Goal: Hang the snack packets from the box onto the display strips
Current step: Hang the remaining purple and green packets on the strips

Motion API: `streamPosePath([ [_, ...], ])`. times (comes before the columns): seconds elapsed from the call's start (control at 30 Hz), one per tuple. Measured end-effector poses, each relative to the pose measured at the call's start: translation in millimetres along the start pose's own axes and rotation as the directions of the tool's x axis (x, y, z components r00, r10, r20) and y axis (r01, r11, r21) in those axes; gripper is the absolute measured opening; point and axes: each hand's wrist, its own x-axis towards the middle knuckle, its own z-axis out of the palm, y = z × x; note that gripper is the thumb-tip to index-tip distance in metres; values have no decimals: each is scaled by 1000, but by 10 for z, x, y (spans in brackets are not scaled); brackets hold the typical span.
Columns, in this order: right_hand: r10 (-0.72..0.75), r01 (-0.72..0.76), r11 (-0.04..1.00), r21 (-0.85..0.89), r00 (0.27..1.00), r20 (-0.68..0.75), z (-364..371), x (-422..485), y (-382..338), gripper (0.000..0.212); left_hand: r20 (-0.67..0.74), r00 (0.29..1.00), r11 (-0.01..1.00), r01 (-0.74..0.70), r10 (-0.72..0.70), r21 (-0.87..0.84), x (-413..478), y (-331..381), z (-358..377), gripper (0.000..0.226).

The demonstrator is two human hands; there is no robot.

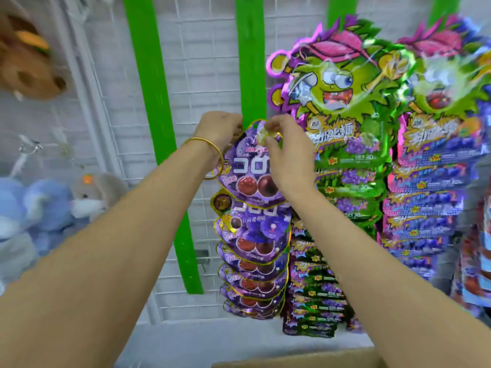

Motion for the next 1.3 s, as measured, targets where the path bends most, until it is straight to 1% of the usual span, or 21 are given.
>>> streamPosePath([
  [0.07,13,-13,999,-31,1000,6,14,61,-16,25,13,1000,995,14,-16,98,34,14,-11,29],
  [0.1,13,-12,999,-44,1000,10,17,83,-20,26,17,1000,994,17,-19,111,44,18,-7,31],
  [0.2,4,-1,997,-74,1000,31,23,127,-19,29,11,998,996,59,-60,73,45,49,19,33],
  [0.37,16,-10,993,-117,998,56,23,121,-12,33,13,995,991,101,-103,89,14,69,46,32],
  [0.43,20,-13,993,-118,998,62,28,112,-12,34,17,995,991,98,-100,92,2,70,57,31],
  [0.53,21,-12,992,-125,997,72,29,105,-11,34,20,994,993,109,-110,51,-3,63,60,28],
  [0.67,33,-22,994,-105,994,107,46,47,15,34,8,995,988,94,-96,120,15,-1,48,29],
  [0.8,15,3,991,-135,991,133,50,-49,35,32,11,996,991,88,-89,96,-29,-112,34,31],
  [0.87,-8,27,987,-160,993,115,41,-113,24,35,15,998,994,53,-54,91,-93,-150,26,29],
  [0.97,-82,91,976,-198,995,53,20,-239,8,42,-61,991,988,-108,115,114,-238,-245,30,13],
  [1.0,-122,125,968,-217,992,26,4,-302,10,44,-125,976,977,-158,176,145,-308,-310,17,17],
  [1.07,-205,189,945,-266,978,-37,-60,-516,42,46,-276,916,951,-247,292,186,-551,-493,-22,22],
  [1.1,-233,210,940,-268,971,-57,-108,-681,73,45,-331,884,941,-283,330,184,-729,-619,-25,20],
  [1.13,-239,218,944,-248,969,-56,-165,-881,119,43,-352,871,938,-299,342,173,-946,-761,-17,18],
  [1.17,-225,214,953,-214,974,-28,-222,-1121,186,40,-339,885,947,-284,320,150,-1191,-920,10,18],
  [1.2,-196,197,964,-176,980,25,-267,-1394,288,36,-291,920,964,-238,264,122,-1447,-1099,56,19],
  [1.23,-146,161,977,-140,983,113,-305,-1700,427,33,-215,959,981,-163,183,109,-1704,-1299,112,20],
  [1.27,-68,97,989,-113,969,239,-336,-2030,588,31,-128,988,990,-70,86,119,-1946,-1509,165,23],
  [1.3,33,11,994,-112,922,387,-359,-2368,760,30,-40,999,989,25,-19,148,-2156,-1727,202,27],
])
